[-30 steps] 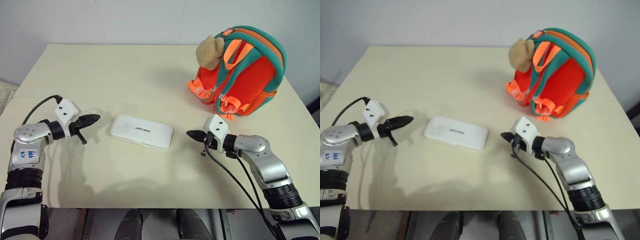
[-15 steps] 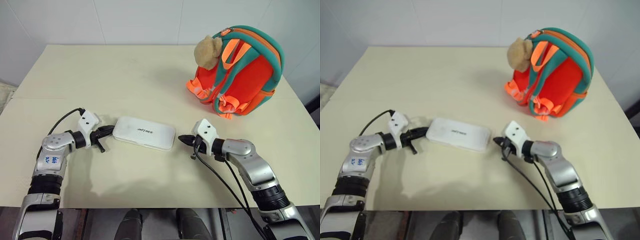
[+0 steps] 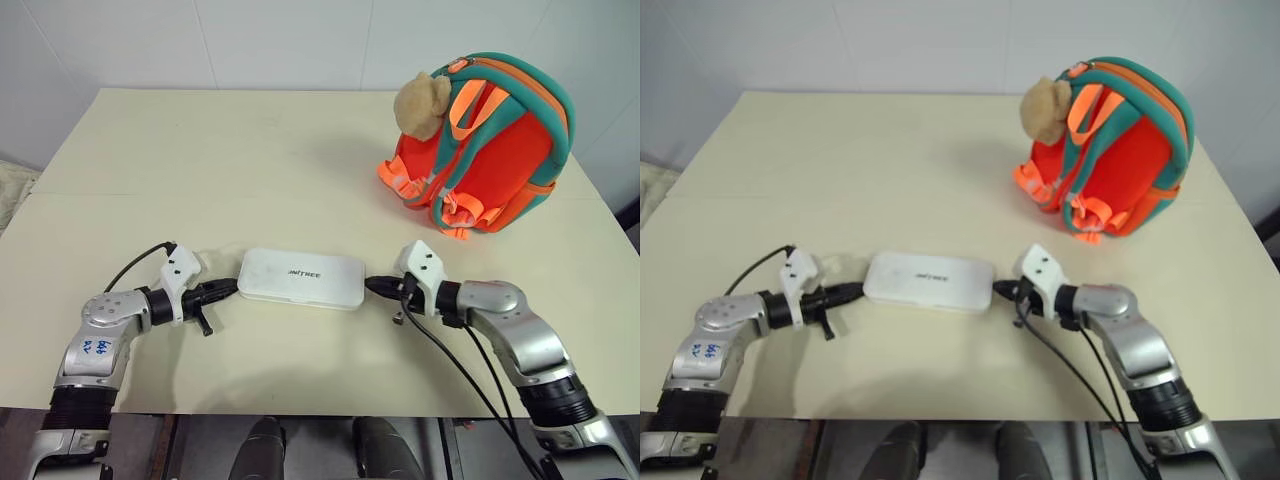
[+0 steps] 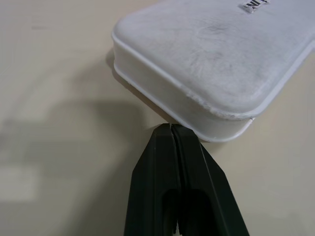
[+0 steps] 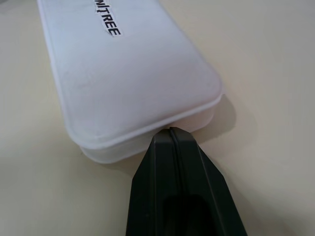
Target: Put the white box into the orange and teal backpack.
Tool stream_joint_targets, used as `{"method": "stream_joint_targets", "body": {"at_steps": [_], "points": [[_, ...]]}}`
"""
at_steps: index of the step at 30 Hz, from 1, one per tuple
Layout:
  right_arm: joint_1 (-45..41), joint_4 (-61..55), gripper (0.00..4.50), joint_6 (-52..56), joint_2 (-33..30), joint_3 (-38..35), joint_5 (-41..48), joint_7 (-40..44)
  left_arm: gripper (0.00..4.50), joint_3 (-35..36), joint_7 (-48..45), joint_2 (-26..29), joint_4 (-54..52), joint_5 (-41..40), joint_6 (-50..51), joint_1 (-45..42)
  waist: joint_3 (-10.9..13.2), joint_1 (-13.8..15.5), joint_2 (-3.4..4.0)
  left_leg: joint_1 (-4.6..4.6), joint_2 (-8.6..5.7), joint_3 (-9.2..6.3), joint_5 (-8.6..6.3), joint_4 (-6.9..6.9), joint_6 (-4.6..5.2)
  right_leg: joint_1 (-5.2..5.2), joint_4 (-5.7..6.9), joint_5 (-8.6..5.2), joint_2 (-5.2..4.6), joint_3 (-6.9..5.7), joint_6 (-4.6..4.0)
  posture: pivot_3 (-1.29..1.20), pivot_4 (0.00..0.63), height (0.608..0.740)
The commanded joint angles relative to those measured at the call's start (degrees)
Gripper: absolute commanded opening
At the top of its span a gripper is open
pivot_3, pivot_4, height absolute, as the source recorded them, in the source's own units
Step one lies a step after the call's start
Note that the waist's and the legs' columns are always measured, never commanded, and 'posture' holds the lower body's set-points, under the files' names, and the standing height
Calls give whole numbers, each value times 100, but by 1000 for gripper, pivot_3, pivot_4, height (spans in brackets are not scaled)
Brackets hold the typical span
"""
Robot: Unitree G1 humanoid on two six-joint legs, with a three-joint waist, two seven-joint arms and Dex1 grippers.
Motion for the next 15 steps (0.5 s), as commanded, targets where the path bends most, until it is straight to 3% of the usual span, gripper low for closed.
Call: {"method": "stream_joint_targets", "body": {"at_steps": [1, 8, 15], "points": [[134, -383, 0, -13, -246, -226, 317, 341, 37, -134, -76, -60, -429, -159, 137, 172, 0, -1, 0, 0, 0, 0, 0, 0, 0, 1, -3, 0, 0, 0, 0, 0, 150, 740], [441, -147, 0, -288, -672, -488, 454, 743, 37, -207, -89, -44, -805, -244, 344, 393, 0, -5, 0, 1, 1, 0, -1, -1, 1, 2, -5, 0, 1, 0, 0, 0, 150, 740], [273, 429, 0, -731, -649, -518, 335, 821, 37, -265, -85, -21, -1069, -316, 501, 581, 0, -11, 0, 2, 0, 1, -1, -1, 1, 4, -7, 1, 1, 0, 0, 0, 150, 740]]}}
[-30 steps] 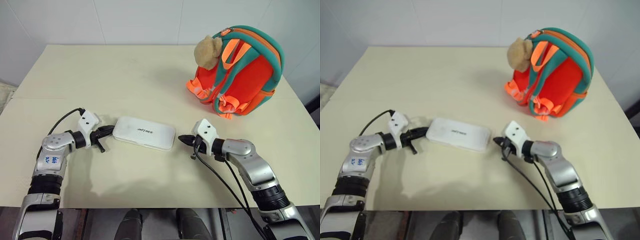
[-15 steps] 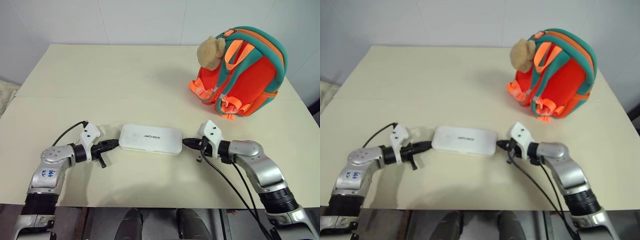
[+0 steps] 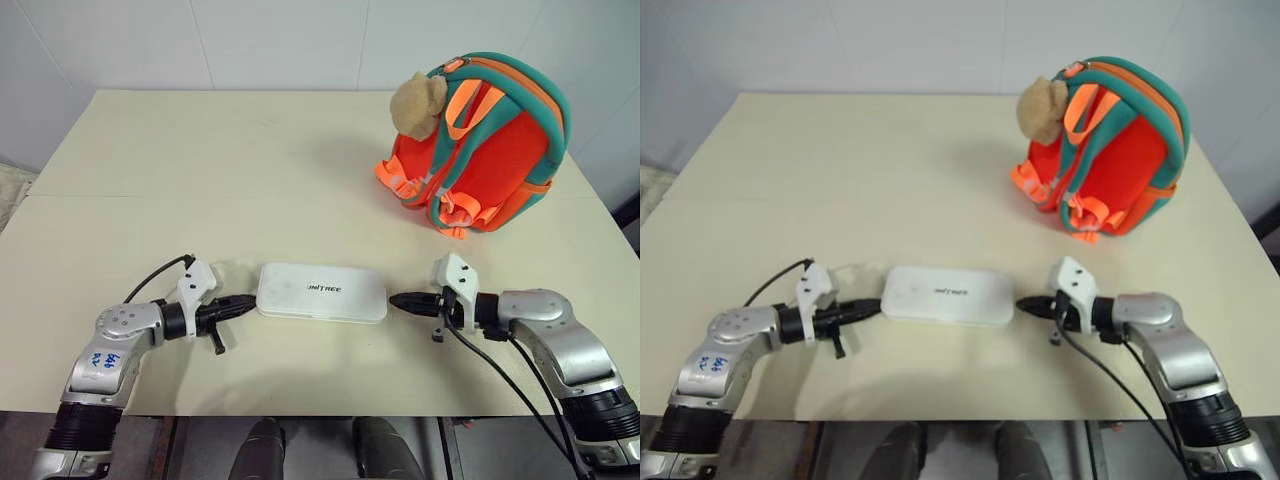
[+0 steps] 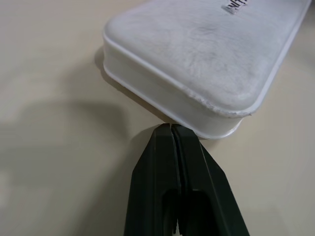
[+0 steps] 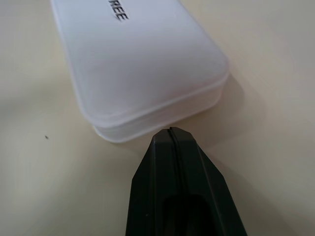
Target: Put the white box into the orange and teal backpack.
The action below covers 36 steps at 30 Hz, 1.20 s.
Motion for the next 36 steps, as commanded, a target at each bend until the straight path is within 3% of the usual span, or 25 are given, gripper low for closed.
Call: {"method": "stream_joint_targets", "body": {"at_steps": [1, 8, 13, 17, 22, 28, 30, 36], "points": [[-119, 84, 0, -271, -27, -110, -4, 82, 37, -38, -56, 29, -235, -109, 56, 162, 0, 1, 0, 0, 0, 0, 0, 0, 0, 0, 0, 0, 0, 0, 0, 0, 150, 740], [-119, 249, 0, -475, 0, -66, -22, 166, 37, 31, -62, 186, -281, -120, 115, 309, 0, -3, 0, 0, 0, 0, 0, -1, 0, 0, -3, 0, 0, 0, 0, 0, 150, 740], [43, 44, 0, -11, -383, -320, 306, 477, 37, 278, -165, 831, 100, -5, 334, 361, 0, -6, 1, 2, 2, 0, 0, -3, 0, 0, -1, -1, 2, 0, -1, 0, 150, 740], [125, -203, 870, 285, -786, -462, 406, 580, 834, 362, -482, 1235, 494, -161, 501, 236, 0, -21, 3, 5, 2, 1, 0, -3, 0, 0, 0, -2, 2, 0, -4, 0, 150, 740], [52, -592, 2449, 989, -1155, -658, 703, 571, 2200, 257, -920, 1348, 805, -562, 1139, -334, 1, -15, 4, 12, 4, 4, 4, -3, 5, 4, 1, -2, 4, 0, -13, 0, 150, 740], [-218, -1087, 4438, 2563, -1199, -726, 1497, 358, 3944, -39, -1092, 1179, 1141, -917, 2362, -1238, 2, 10, 4, 6, 3, 3, 6, -2, 8, 1, 1, 0, 2, 0, -11, 0, 150, 740], [-275, -1245, 4500, 2953, -1215, -668, 1690, 302, 4487, -183, -1242, 1232, 1162, -1117, 3035, -1466, 2, 8, 4, 2, 2, 1, 7, -3, 8, 1, -1, 2, 2, -3, -8, 0, 150, 740], [-507, -1298, 4500, 3568, -1091, -280, 1650, -181, 4487, -592, -1217, 1040, 1495, -1206, 4154, -2156, 2, 5, 4, -5, 0, 0, 0, -6, 5, -3, -10, 0, 1, -3, -5, 0, 150, 740]]}}
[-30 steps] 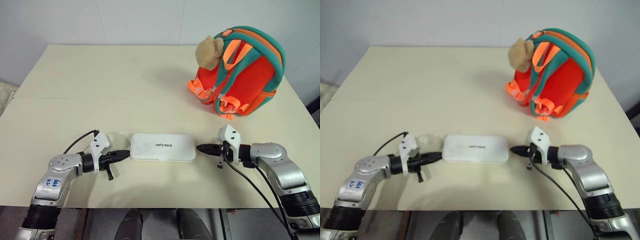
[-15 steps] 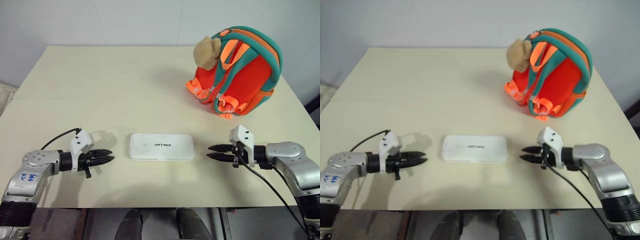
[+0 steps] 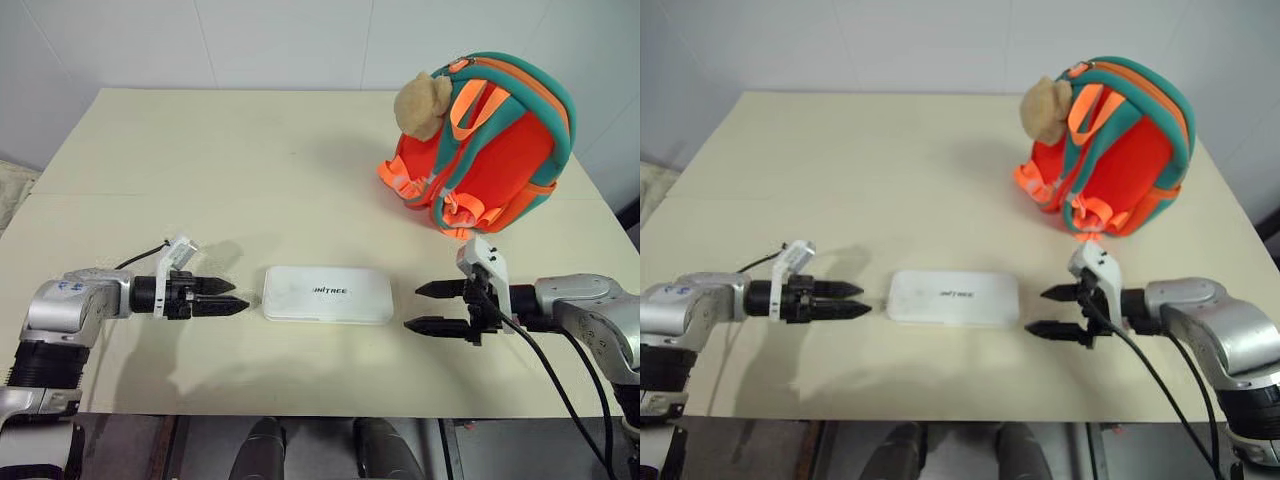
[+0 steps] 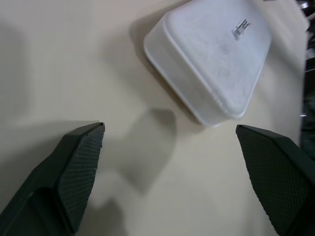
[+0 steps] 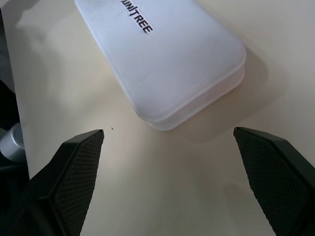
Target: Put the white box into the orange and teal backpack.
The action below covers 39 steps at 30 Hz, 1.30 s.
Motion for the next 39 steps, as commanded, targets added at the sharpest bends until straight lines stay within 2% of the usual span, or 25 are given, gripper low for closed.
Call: {"method": "stream_joint_targets", "body": {"at_steps": [1, 10, 18, 29, 39], "points": [[-184, -73, 4500, 186, 6, 313, -102, -208, 4487, -287, -35, -167, 247, -157, 694, -322, 0, -2, 0, 1, 0, 0, 0, 0, 0, -1, 1, 0, 1, -1, 0, 0, 150, 740], [-408, 182, 4500, 75, 323, 575, -215, -439, 4487, -344, 132, -702, 438, -351, 1476, -700, 0, 5, 0, -1, -2, 0, 0, 1, 0, -1, -1, 0, -1, -1, 1, 0, 150, 740], [-481, 263, 4500, -107, 491, 641, -336, -508, 4487, -317, 175, -813, 288, -651, 1936, -620, 0, 0, 0, -2, -1, 0, 0, 0, -1, -1, -2, -1, -1, -1, 2, 0, 150, 740], [-316, 231, 4500, -395, 439, 643, -350, -417, 4487, 659, 619, -1521, 819, -1180, 2462, -865, 1, 4, -2, -3, -2, -2, 0, 3, -2, -3, 0, -1, -1, -3, 2, 0, 150, 740], [-182, 198, 4500, -488, 416, 579, -352, -434, 4487, 726, 577, -1479, 565, -1599, 2949, -828, 1, -4, -3, -3, -1, -2, 0, 3, -3, -3, 1, 0, -1, -3, 2, 0, 150, 740]]}}
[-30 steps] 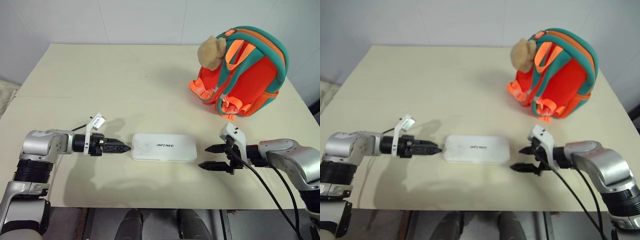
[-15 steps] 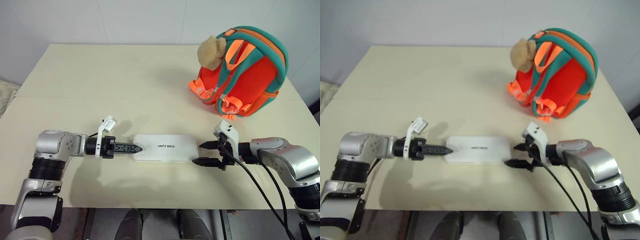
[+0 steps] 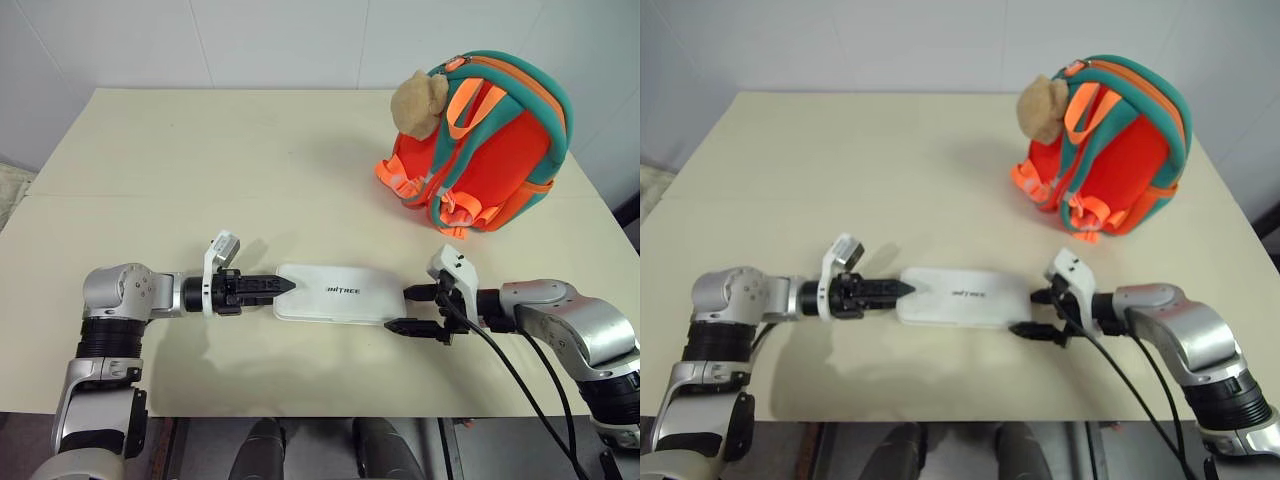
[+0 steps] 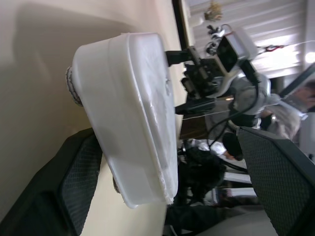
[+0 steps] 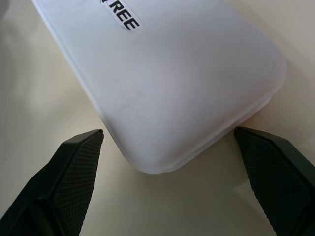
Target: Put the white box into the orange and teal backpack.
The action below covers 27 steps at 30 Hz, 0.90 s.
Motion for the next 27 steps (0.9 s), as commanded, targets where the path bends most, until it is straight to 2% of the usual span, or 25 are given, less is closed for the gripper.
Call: {"method": "stream_joint_targets", "body": {"at_steps": [1, 5, 6, 9, 15, 17, 27], "points": [[22, -128, 4500, -86, -49, -132, 21, 35, 4487, 127, -100, 91, -208, -341, 208, -41, 0, 1, 0, 0, 0, 0, 0, 0, 0, 0, 0, 0, 0, 0, 0, 0, 150, 740], [43, -142, 4500, -104, -24, -140, 30, 17, 4487, 129, -40, 116, -299, -449, 338, 4, 0, 1, 0, 0, 0, 0, 0, -1, 0, 0, -2, 0, 0, 0, 0, 0, 150, 740], [44, -143, 4500, -107, -19, -139, 31, 14, 4308, 89, -72, 152, -332, -482, 348, 22, 0, 0, 0, 0, 0, 0, 0, -1, -1, 0, -2, 0, 0, 0, 0, 0, 150, 740], [62, -152, 4500, -122, -4, -152, 39, 4, 3636, -5, -40, 214, -391, -479, 346, 82, 0, 0, -1, 0, 0, 0, 0, -1, -1, 0, -2, 0, 0, 0, 0, 0, 150, 740], [103, -195, 4500, -143, 42, -179, 75, -16, 1767, -88, -52, 281, -480, -542, 390, 155, 1, 5, -1, 0, 0, 0, 0, -1, -1, 0, -3, 0, 0, 0, 0, 0, 150, 740], [117, -210, 4500, -161, 60, -186, 95, -5, 1323, -205, -72, 354, -516, -524, 368, 195, 1, 5, -1, 0, 0, 0, 0, -1, -1, 0, -3, 0, -1, 0, 0, 0, 150, 740], [192, -275, 4500, -183, 153, -296, 155, -84, 1301, -125, 50, 359, -672, -621, 402, 343, 1, 0, -1, -1, 0, 0, -1, -2, -2, -1, -4, 0, -1, 1, 0, 0, 150, 740]]}}
